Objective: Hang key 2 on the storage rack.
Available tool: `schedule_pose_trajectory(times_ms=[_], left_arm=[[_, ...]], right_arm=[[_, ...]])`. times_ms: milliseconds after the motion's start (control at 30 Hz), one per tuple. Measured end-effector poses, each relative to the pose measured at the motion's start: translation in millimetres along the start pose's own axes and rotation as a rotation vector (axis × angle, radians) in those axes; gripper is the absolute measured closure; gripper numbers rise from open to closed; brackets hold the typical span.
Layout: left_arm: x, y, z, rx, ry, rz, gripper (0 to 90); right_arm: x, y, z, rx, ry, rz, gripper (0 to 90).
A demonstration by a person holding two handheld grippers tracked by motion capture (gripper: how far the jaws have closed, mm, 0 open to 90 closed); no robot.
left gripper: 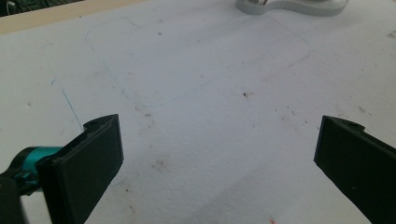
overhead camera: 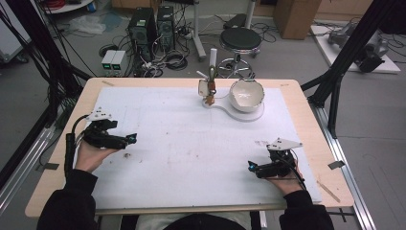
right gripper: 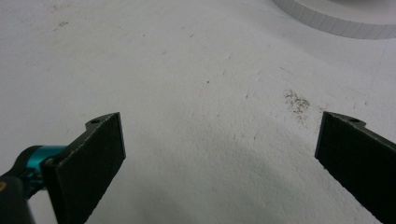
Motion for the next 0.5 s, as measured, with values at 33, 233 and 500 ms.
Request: schedule_pose_trajectory(times_ms=[33,233,500], left_arm=[[0.5,1.5,1.4,-0.005,-0.007,0.004,1.7],[8.7,9.3,15.8,-0.053,-0.035,0.017,1.7],[12.2,20.7,46.5,-0.087,-0.015,0.008,1.7]], right_arm=[[-0.5,0.4,0.1,-0.001,-0.005,0.001,0.8],[-0.7,0.5,0.2,0.002,-0.005,-0.003,0.8],[-0.3,1.4,0.6,-0.001,-0.002,0.002,0.8]])
Point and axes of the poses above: each handheld gripper's, and its own axes: y roughly backward along the jaws, z roughly out of its underside, x roughly to its right, the point moved 6 cm from there along -y, roughly forward along the jaws, and after that the axes turned 10 degrees about x, right-handed, at the moved point
